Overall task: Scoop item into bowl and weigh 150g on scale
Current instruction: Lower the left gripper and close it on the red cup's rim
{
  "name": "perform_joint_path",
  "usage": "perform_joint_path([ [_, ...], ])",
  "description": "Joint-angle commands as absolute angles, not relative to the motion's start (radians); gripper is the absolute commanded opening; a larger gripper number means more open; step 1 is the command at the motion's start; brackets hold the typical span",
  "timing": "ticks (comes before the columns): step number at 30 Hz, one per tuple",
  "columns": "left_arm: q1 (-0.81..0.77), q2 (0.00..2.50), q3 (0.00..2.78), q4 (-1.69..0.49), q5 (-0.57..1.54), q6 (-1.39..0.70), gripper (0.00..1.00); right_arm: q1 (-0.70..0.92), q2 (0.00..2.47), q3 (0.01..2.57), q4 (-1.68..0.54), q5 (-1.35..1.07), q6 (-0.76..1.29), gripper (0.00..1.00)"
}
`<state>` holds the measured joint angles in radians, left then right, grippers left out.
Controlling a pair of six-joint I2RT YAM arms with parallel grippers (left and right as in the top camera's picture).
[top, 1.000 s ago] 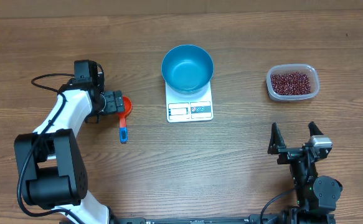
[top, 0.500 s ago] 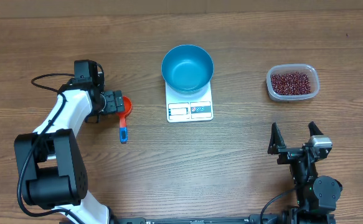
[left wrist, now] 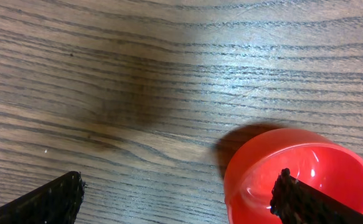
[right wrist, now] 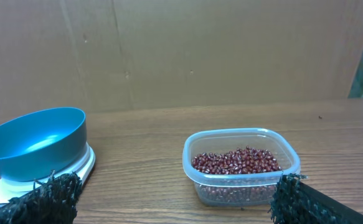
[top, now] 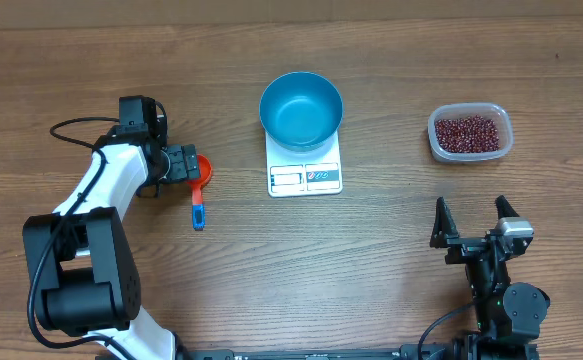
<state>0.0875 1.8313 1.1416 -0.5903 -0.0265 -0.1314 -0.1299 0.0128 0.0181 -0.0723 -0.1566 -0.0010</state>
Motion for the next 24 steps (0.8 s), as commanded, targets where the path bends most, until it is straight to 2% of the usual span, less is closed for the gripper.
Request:
perform_joint_path([
  [1, 0.091, 1.846, 1.16, -0.591, -0.033, -0.127, 0.99, -0.125, 0.005, 0.008, -0.07, -0.15, -0.005, 1.0],
  [24, 0.091, 1.894, 1.159, -0.571, -0.034, -0.126, 1.0, -0.125, 0.005, 0.008, -0.07, -0.15, -0.005, 1.0],
])
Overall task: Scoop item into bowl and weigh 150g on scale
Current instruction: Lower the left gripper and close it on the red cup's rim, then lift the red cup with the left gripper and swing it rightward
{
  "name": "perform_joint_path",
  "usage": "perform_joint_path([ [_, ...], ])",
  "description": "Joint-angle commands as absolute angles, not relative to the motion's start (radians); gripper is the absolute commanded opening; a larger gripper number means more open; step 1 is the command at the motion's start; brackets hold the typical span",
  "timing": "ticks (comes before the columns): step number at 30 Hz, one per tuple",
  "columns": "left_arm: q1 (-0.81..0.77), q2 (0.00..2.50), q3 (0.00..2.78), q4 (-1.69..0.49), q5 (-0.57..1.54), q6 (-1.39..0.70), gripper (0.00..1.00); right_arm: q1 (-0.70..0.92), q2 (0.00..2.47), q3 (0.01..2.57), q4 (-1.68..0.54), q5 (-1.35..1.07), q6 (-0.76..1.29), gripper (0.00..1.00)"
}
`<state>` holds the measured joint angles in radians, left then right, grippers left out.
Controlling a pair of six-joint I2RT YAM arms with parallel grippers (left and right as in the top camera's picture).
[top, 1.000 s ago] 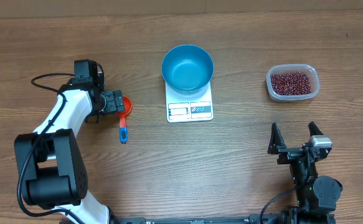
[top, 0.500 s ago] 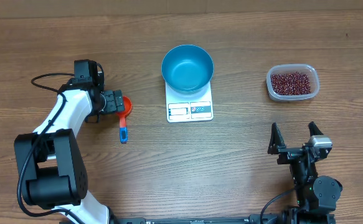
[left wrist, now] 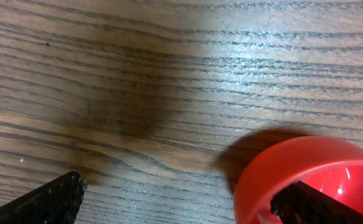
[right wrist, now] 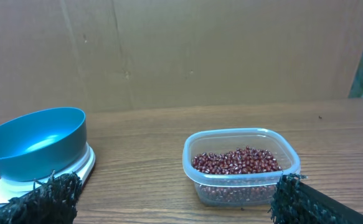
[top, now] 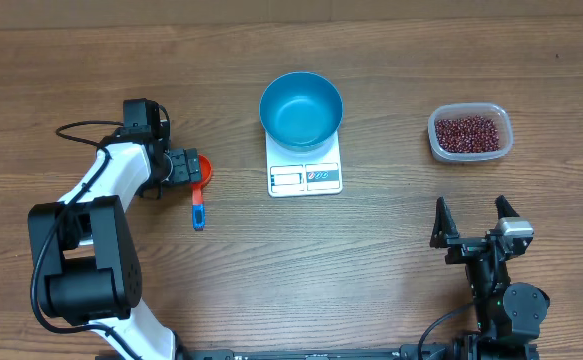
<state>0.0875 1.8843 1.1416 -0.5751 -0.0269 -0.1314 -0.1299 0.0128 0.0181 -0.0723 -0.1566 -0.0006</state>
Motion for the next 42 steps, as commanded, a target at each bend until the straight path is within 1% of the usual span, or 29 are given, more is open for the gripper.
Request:
perform_joint_path([
  [1, 0.091, 1.894, 1.158, -0.572, -0.034, -0.126, 0.99, -0.125, 0.005, 0.008, -0.07, -0.15, -0.005, 1.0],
  [4, 0.091, 1.894, 1.158, -0.571, -0.034, -0.126, 1.0, -0.125, 0.005, 0.008, -0.07, -0.15, -0.005, 1.0],
  [5, 0.091, 1.894, 1.159, -0.571, -0.034, -0.126, 0.98, -0.125, 0.005, 0.008, -0.07, -0.15, -0.005, 1.0],
  [8, 0.091, 1.894, 1.158, -0.57, -0.034, -0.126, 0.87, -0.125, 0.005, 0.008, -0.07, -0.15, -0.005, 1.0],
  [10, 0.091, 1.894, 1.159, -0.57, -0.034, -0.126, 0.77, -0.125, 0.005, 0.008, -0.07, -0.15, -0.005, 1.0],
  [16, 0.091, 1.894, 1.158, -0.567, -0.034, -0.126, 0.41, -0.125, 0.005, 0.008, -0.07, -0.15, -0.005, 1.0],
  [19, 0.091, 1.894, 1.159, -0.566, -0.034, -0.126, 0.26, -0.125, 0.005, 0.008, -0.07, -0.15, -0.005, 1.0],
  [22, 0.091, 1.894, 1.158, -0.563, -0.034, -0.126, 0.06, -0.125, 0.005, 0.008, -0.07, -0.15, -0.005, 1.0],
  [23, 0.091, 1.894, 1.158, -0.563, -0.034, -0.126, 0.04, -0.125, 0.005, 0.008, -0.07, -0.15, -0.005, 1.0],
  [26, 0.091, 1.894, 1.158, -0.562, -0.034, -0.126, 0.04, -0.125, 0.005, 0.008, -0.07, -0.15, -0.005, 1.0],
  [37, 0.091, 1.888, 1.163, -0.59, -0.032, -0.128, 0.04, -0.125, 0.005, 0.008, -0.07, -0.15, -0.005, 1.0],
  [42, 0.091, 1.836, 1.175, -0.635, -0.033, -0.136, 0.04, -0.125, 0.005, 0.008, -0.07, -0.15, -0.005, 1.0],
])
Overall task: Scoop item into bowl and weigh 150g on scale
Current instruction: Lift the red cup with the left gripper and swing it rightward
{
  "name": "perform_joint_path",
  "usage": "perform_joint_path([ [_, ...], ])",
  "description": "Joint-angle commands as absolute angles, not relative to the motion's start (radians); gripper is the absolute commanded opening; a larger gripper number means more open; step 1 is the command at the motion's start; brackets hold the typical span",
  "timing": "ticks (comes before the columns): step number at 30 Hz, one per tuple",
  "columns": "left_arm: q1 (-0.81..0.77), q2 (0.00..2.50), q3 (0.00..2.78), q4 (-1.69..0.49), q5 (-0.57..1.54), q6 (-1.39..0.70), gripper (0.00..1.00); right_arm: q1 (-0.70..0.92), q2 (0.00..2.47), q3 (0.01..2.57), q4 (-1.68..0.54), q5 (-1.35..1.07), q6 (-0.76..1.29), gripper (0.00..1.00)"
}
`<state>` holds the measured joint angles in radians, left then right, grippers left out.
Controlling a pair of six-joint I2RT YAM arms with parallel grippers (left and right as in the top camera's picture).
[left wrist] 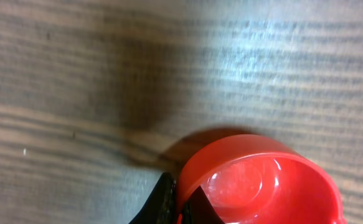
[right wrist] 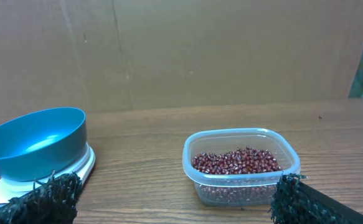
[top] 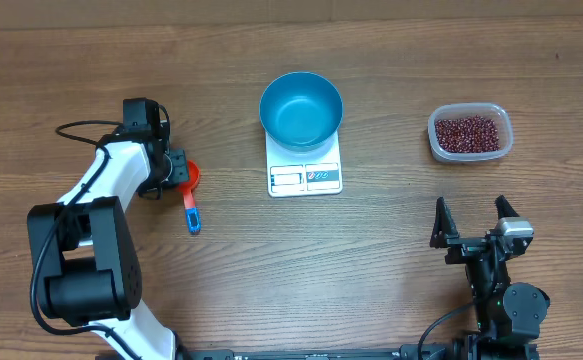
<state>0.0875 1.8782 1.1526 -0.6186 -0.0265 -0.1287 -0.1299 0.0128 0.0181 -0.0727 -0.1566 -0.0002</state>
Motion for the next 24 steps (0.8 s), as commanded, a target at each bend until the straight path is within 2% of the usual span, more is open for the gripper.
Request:
perform_joint_path([
  [1, 0.091, 1.818, 1.18, -0.648, -0.033, -0.139, 0.04, -0.125, 0.005, 0.008, -0.07, -0.15, -0.005, 1.0],
  [7, 0.091, 1.654, 1.219, -0.731, -0.032, -0.234, 0.04, -0.125, 0.005, 0.008, -0.07, -0.15, -0.005, 1.0],
  [17, 0.091, 1.307, 1.229, -0.872, 0.001, -0.585, 0.04, -0.125, 0.005, 0.008, -0.07, -0.15, -0.005, 1.0],
  [24, 0.091, 1.154, 1.229, -1.055, 0.028, -0.885, 0.04, -0.125, 0.005, 0.008, -0.07, -0.15, -0.005, 1.0],
])
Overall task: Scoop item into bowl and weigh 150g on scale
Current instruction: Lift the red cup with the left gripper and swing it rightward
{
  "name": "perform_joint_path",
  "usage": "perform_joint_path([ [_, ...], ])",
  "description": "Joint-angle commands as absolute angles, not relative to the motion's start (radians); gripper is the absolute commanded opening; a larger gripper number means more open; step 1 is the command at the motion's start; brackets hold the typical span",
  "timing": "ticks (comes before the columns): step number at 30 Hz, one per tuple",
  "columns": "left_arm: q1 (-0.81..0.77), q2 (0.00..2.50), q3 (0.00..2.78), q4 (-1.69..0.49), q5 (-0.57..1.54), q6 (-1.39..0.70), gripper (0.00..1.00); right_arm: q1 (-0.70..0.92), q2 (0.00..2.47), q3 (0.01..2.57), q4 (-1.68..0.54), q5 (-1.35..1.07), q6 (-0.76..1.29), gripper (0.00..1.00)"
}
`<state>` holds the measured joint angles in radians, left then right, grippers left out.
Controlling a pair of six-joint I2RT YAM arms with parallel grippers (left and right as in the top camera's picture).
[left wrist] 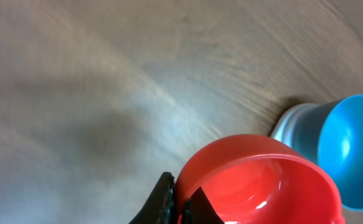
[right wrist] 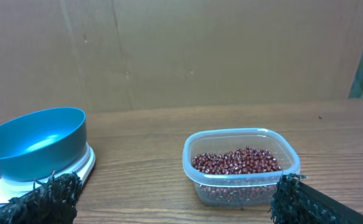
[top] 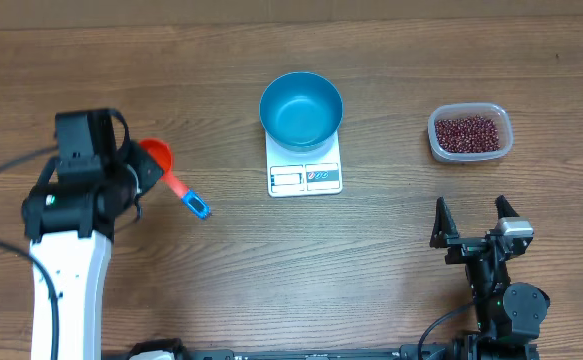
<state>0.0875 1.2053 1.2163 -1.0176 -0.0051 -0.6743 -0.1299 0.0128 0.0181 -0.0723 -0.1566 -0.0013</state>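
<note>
A red scoop [top: 157, 155] with a blue handle [top: 195, 205] hangs above the table's left side. My left gripper [top: 136, 168] is shut on the scoop's rim [left wrist: 184, 186], and the cup is empty. An empty blue bowl [top: 301, 108] sits on a white scale [top: 305, 177] at centre back, also seen at the right edge of the left wrist view [left wrist: 349, 149]. A clear tub of red beans [top: 470, 132] stands at the back right. My right gripper [top: 471, 222] rests open near the front right, facing the tub [right wrist: 241, 163].
A brown cardboard wall [right wrist: 181, 50] closes off the back of the table. Bare wood lies between the scale and the bean tub, and across the front middle.
My left arm has lifted and swung back to the left with the scoop in its grip. The scoop is now off the table, its handle pointing to the front right. The right arm stayed still.
My left gripper stood open around the scoop's red cup as it lay on the table left of the scale. It then shut on the cup's rim, shifting the scoop slightly. Now the scoop is held up in the air.
</note>
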Motion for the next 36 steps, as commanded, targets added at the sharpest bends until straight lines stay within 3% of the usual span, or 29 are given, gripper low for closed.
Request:
perform_joint_path([
  [1, 0.091, 1.142, 1.229, -1.082, 0.048, -0.916, 0.04, -0.125, 0.005, 0.008, -0.07, -0.15, -0.005, 1.0],
  [9, 0.091, 1.123, 1.229, -1.187, 0.155, -0.996, 0.04, -0.125, 0.005, 0.008, -0.07, -0.15, -0.005, 1.0],
  [17, 0.091, 1.123, 1.229, -1.213, 0.155, -0.983, 0.04, -0.125, 0.005, 0.008, -0.07, -0.15, -0.005, 1.0],
  [36, 0.041, 1.123, 1.228, -1.335, 0.126, -1.229, 0.04, -0.125, 0.005, 0.008, -0.07, -0.15, -0.005, 1.0],
])
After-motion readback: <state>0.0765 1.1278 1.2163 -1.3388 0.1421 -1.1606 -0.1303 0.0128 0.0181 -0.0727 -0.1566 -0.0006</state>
